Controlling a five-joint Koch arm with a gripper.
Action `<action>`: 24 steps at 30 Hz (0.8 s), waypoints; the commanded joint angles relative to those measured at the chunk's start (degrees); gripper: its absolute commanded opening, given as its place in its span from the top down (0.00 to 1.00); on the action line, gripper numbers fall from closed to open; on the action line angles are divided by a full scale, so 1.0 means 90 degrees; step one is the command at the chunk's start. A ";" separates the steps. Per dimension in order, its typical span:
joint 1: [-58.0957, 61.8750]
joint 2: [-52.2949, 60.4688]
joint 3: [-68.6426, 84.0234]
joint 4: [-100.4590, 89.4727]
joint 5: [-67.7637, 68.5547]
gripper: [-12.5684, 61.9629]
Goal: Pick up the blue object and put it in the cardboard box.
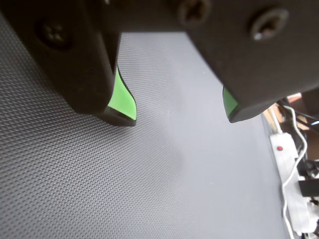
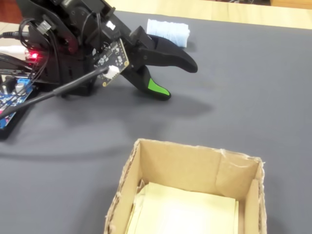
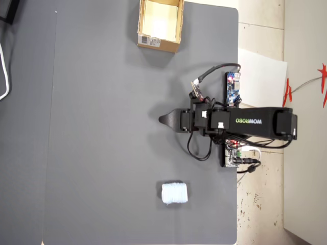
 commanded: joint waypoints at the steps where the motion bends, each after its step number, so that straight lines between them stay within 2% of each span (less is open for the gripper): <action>1: -0.0029 0.0537 0.0225 0.0664 0.0449 0.37; 24: 0.0020 0.0537 0.0225 0.0674 0.0430 0.38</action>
